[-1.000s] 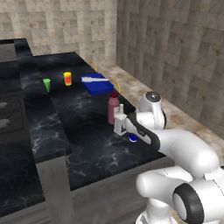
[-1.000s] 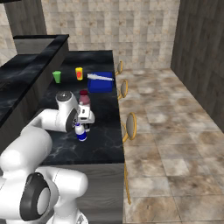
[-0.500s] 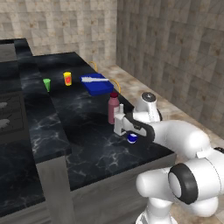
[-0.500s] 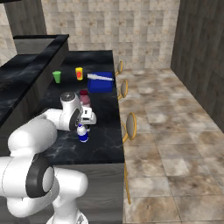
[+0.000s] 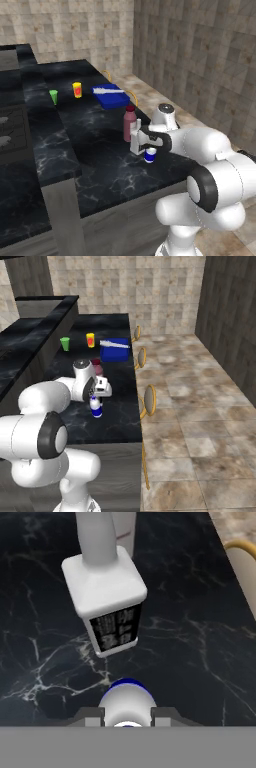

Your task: Place the drinks on the dining counter in a tight cluster.

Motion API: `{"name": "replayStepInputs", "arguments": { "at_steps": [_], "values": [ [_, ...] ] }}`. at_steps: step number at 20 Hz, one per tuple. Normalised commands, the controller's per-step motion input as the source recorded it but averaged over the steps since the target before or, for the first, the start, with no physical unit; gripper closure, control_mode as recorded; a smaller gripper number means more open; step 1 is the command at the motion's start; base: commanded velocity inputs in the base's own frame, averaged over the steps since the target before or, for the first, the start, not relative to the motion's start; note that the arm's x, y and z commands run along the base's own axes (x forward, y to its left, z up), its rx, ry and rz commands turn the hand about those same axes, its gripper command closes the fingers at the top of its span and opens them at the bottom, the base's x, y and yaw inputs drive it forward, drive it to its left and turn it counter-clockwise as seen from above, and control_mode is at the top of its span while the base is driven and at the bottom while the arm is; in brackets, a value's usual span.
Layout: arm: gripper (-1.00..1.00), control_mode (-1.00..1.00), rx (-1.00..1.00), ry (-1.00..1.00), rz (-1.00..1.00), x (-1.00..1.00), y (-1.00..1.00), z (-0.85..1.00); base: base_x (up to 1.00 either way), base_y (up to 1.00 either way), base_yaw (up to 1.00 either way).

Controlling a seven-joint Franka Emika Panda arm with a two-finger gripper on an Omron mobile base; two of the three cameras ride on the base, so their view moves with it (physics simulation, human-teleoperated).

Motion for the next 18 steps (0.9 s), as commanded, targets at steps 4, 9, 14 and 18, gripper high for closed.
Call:
{"name": "replayStepInputs", "arguments": {
  "at_steps": [4,9,14,18],
  "values": [
    [1.00,-1.00,0.00,0.10,0.00,0.00,0.00,-0.10,0.00,0.00,0.00],
    [1.00,-1.00,0.00,0.17,0.00,0.01,0.00,-0.06,0.00,0.00,0.00],
    [1.00,-1.00,0.00,0.05,0.00,0.01,0.00,-0.08,0.00,0.00,0.00],
    [1.00,-1.00,0.00,0.00,0.00,0.00,0.00,-0.14,0.00,0.00,0.00]
  ]
}}
